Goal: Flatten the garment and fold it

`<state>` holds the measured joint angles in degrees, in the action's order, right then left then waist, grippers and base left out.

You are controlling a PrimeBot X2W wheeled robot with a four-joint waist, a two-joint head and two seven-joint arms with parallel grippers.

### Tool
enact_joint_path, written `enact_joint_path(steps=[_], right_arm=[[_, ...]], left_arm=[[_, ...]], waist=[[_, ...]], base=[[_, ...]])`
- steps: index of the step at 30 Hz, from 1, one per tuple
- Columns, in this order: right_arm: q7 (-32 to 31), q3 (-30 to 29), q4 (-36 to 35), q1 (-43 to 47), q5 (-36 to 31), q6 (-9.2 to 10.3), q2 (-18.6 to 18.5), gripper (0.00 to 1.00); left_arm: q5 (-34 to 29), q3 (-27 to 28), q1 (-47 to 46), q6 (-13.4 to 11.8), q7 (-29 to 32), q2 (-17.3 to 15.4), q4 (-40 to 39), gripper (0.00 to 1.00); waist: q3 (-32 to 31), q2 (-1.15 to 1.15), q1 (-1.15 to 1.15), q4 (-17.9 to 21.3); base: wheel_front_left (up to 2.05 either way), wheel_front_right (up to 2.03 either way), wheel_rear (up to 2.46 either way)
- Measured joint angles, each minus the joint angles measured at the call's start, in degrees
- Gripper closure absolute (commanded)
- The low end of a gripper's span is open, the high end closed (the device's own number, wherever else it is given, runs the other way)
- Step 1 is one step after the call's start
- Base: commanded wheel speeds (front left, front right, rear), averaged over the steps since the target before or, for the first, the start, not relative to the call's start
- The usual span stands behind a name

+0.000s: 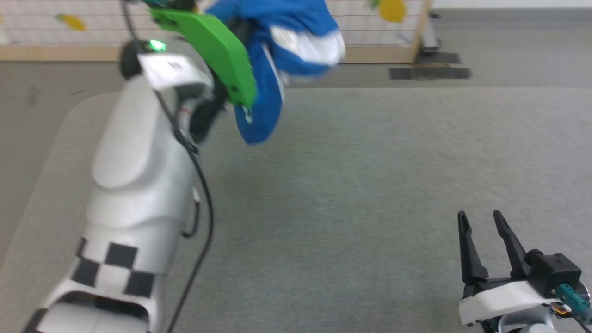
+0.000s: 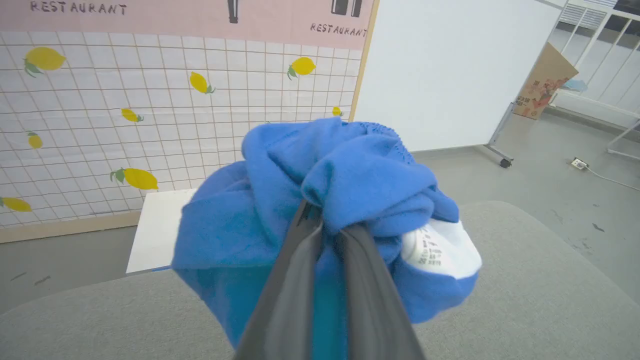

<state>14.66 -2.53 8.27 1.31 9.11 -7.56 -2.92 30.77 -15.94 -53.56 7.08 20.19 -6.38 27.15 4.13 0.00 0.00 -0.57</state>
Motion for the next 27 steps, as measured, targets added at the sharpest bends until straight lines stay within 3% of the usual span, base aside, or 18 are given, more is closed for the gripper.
enact_joint_path(steps=[12,18,22,23,24,25,27], right_arm=[[0.0,-1.8,-0.6,1.3,0.7,0.0,0.0,0.0],[0.0,-2.0,-0.9,1.3,1.1,0.0,0.0,0.0],[0.0,-1.8,-1.0,1.1,1.2,0.0,0.0,0.0],[0.0,-1.8,-1.0,1.1,1.2,0.0,0.0,0.0],[0.0,-1.8,-1.0,1.1,1.2,0.0,0.0,0.0],[0.0,-1.7,-1.0,1.1,1.2,0.0,0.0,0.0],[0.0,-1.8,-0.9,1.1,1.2,0.0,0.0,0.0]], left_arm=[[4.6,-12.2,13.7,0.0,3.4,2.6,2.6,1.0],[6.0,-20.5,20.2,0.0,8.1,2.8,6.8,1.0],[7.6,-22.7,21.5,0.0,9.2,2.8,7.8,1.0],[8.1,-22.7,21.5,0.0,9.1,2.8,7.7,0.96],[8.5,-22.8,21.5,0.0,9.0,2.8,7.5,0.69],[8.9,-22.8,21.5,0.0,8.9,2.8,7.2,0.0],[11.4,-22.1,21.4,0.0,8.9,2.9,5.9,0.0]], waist=[[1.3,0.0,0.0,8.6],[2.5,0.0,0.0,8.7],[2.7,0.0,0.0,7.9],[2.7,0.0,0.0,7.6],[2.7,0.0,0.0,7.3],[2.6,0.0,0.0,7.0],[2.4,0.0,0.0,6.3]], base=[[0.0,0.0,0.0],[0.0,0.0,0.0],[0.0,0.0,0.0],[0.0,0.0,0.0],[0.0,0.0,0.0],[0.0,0.0,0.0],[0.0,0.0,0.0]])
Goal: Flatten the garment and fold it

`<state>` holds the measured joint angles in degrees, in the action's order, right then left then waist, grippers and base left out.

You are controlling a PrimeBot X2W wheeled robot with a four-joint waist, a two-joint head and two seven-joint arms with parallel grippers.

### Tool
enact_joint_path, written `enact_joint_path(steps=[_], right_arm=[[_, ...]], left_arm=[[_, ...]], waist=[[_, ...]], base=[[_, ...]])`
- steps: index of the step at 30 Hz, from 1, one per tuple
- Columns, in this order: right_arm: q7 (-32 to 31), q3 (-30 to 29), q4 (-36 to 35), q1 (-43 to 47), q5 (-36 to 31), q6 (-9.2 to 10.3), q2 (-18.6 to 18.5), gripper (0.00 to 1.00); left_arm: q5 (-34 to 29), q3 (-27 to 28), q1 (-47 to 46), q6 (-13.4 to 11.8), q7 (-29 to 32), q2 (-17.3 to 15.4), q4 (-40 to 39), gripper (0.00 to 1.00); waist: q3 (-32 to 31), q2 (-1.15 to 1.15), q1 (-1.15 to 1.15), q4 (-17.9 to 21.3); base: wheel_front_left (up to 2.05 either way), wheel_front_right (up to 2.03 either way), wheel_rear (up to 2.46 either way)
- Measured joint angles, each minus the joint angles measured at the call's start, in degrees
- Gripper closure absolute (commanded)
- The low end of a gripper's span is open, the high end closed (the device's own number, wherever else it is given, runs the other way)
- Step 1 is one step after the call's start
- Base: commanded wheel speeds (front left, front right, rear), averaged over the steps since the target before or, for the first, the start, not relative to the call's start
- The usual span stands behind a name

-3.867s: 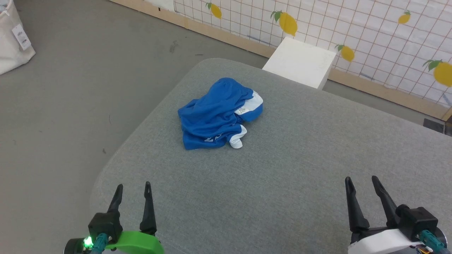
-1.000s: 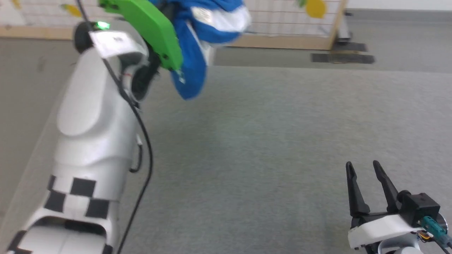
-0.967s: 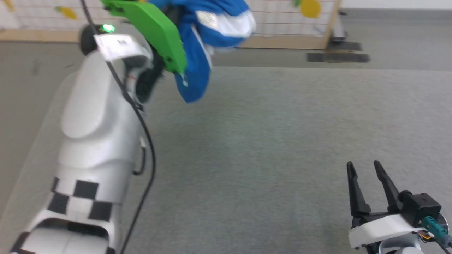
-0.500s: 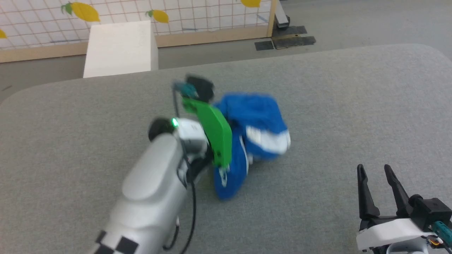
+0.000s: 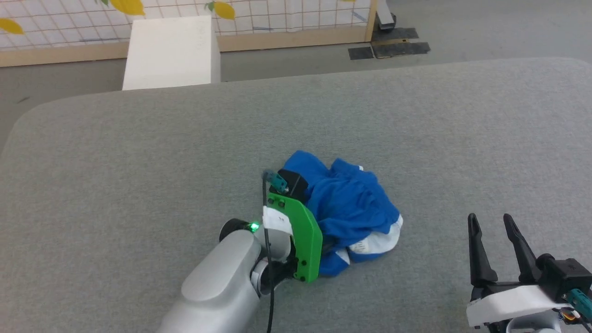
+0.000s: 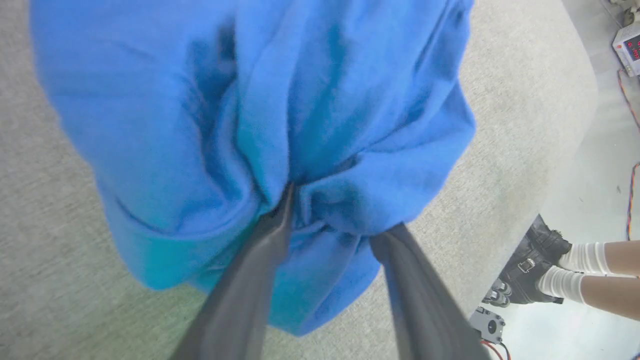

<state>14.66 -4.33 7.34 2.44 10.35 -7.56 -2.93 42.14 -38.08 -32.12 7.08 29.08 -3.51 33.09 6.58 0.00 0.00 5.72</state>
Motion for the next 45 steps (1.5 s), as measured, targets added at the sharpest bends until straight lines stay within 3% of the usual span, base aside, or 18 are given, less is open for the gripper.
enact_joint_path(steps=[10,16,19,23,31,45], right_arm=[[0.0,-0.1,0.5,0.5,0.3,0.0,0.0,0.0],[0.0,-0.2,0.6,1.3,0.3,0.0,0.0,0.0],[0.0,-0.3,0.6,1.7,0.3,0.0,0.0,0.0],[0.0,-0.7,0.6,2.6,0.3,0.0,0.0,0.0],[0.0,-0.6,0.6,3.3,0.3,0.0,0.0,0.0],[0.0,-1.0,1.3,3.3,0.2,0.0,0.0,0.0]], left_arm=[[10.3,8.6,-0.2,-0.1,-1.8,-0.8,-10.7,0.0],[9.8,16.3,0.0,-2.2,-12.4,-3.8,-16.1,0.0],[8.6,19.3,1.1,-3.2,-18.3,-5.7,-17.8,0.0],[2.5,21.6,4.1,-5.4,-26.6,-9.9,-19.2,0.0],[-10.6,22.0,12.4,-10.8,-39.9,-16.7,-21.7,0.0],[-12.7,21.4,27.6,-15.1,-42.4,-17.4,-25.3,0.0]], waist=[[-3.1,0.0,0.0,-3.7],[-5.2,0.0,0.0,-6.2],[-6.2,0.0,0.0,-7.2],[-7.5,0.0,0.0,-8.6],[-9.2,0.0,0.0,-10.0],[-8.3,0.0,0.0,-8.2]], base=[[0.0,0.0,0.0],[0.0,0.0,0.0],[0.0,0.0,0.0],[0.0,0.0,0.0],[0.0,0.0,0.0],[0.0,0.0,0.0]])
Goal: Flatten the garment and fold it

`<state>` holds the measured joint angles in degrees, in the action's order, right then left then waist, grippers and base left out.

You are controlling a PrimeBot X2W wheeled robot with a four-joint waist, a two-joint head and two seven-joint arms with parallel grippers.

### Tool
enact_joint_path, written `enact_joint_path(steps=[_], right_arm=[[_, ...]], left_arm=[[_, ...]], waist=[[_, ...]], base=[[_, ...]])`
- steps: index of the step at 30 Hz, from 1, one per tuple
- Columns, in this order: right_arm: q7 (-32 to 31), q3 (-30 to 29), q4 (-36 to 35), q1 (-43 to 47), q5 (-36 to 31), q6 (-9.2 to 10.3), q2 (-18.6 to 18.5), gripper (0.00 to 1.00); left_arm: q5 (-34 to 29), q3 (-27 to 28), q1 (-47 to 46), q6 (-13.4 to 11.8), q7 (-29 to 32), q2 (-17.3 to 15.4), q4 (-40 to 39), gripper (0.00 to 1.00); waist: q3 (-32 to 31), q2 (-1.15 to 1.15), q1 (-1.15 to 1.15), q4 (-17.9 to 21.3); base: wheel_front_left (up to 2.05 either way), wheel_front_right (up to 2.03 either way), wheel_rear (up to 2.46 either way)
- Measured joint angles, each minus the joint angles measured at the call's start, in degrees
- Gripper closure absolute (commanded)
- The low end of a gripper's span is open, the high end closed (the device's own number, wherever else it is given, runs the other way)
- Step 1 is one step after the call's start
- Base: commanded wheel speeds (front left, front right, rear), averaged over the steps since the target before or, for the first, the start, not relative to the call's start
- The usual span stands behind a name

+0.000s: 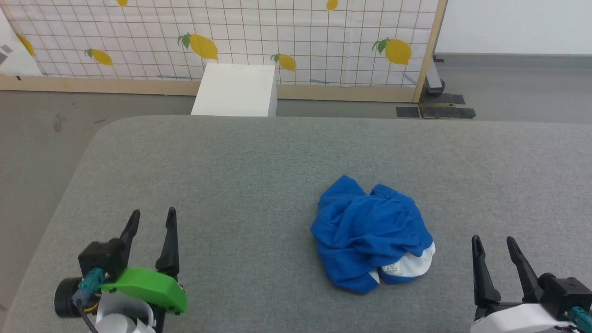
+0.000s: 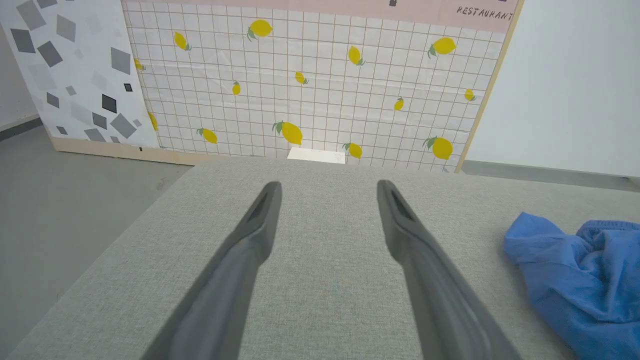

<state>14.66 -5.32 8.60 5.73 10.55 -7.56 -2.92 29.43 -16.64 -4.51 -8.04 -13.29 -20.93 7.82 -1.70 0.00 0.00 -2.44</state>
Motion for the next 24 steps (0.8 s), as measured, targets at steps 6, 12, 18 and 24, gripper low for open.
enact_joint_path(steps=[6,12,18,24], right_arm=[[0.0,0.1,0.8,0.0,-0.3,0.0,0.0,0.0],[-3.5,1.3,3.7,-3.3,-1.4,0.0,0.0,0.0],[-18.5,4.4,6.2,-12.5,-5.3,0.0,0.0,0.0],[-38.3,7.7,7.8,-19.3,-8.1,0.0,-0.2,0.0]], left_arm=[[0.4,0.3,2.0,-0.5,-0.5,1.1,-1.0,0.0],[0.4,0.6,2.1,-0.9,-0.7,1.2,-1.9,0.0],[0.4,0.5,2.1,-1.0,-1.0,1.4,-2.7,0.0],[0.4,0.4,1.5,-0.8,-1.0,1.8,-3.1,0.0]], waist=[[0.7,0.0,0.0,0.4],[1.7,0.0,0.0,0.5],[3.2,0.0,0.0,0.2],[5.0,0.0,0.0,-1.1]], base=[[0.0,0.0,0.0],[0.0,0.0,0.0],[0.0,0.0,0.0],[0.0,0.0,0.0]])
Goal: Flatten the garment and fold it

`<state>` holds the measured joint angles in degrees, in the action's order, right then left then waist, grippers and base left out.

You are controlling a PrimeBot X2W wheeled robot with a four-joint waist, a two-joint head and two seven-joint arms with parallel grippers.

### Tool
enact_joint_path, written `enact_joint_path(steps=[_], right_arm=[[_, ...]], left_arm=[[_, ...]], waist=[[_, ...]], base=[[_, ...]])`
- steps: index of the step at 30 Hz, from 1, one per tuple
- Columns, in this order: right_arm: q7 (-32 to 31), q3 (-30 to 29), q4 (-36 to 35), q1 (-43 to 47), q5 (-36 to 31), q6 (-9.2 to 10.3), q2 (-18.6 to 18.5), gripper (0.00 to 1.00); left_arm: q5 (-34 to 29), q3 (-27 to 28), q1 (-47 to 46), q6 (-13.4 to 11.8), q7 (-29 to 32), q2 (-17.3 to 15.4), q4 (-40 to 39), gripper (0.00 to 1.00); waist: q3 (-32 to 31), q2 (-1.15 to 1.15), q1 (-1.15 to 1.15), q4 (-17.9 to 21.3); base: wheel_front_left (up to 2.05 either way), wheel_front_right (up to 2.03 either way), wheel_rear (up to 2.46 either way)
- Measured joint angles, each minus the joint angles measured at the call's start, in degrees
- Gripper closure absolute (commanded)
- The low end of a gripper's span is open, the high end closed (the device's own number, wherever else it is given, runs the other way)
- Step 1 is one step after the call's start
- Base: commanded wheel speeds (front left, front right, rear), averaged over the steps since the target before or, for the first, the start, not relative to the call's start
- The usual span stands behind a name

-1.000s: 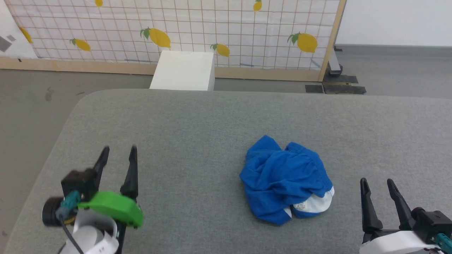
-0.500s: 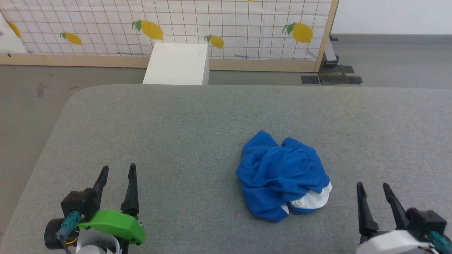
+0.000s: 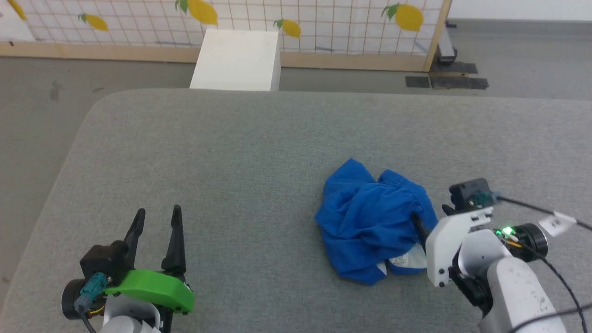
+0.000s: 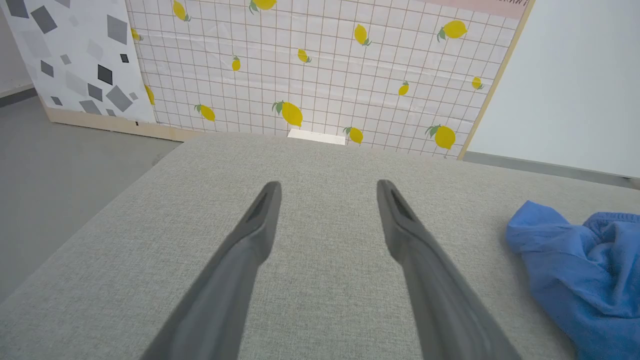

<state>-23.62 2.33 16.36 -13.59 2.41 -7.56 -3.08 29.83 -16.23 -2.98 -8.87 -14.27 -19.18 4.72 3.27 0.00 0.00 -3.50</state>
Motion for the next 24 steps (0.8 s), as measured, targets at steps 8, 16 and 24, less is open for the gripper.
enact_joint_path(steps=[8,16,24], right_arm=[[-13.7,1.1,-0.5,-2.9,-0.9,0.0,-2.5,0.0],[-15.0,2.2,-1.8,-2.5,2.1,0.0,-3.4,1.0],[-11.2,1.6,-4.5,-2.5,3.9,0.0,-4.1,1.0]], left_arm=[[0.5,-0.2,-1.4,0.6,0.0,0.5,0.0,0.0],[1.0,-0.2,-2.3,1.2,0.0,1.0,0.7,0.0],[1.3,-0.5,-3.0,1.8,0.0,1.2,2.2,0.0]], waist=[[2.9,0.0,0.0,-2.3],[5.4,0.0,0.0,-4.0],[4.5,0.0,0.0,-2.7]], base=[[0.0,0.0,0.0],[0.0,0.0,0.0],[0.0,0.0,0.0]])
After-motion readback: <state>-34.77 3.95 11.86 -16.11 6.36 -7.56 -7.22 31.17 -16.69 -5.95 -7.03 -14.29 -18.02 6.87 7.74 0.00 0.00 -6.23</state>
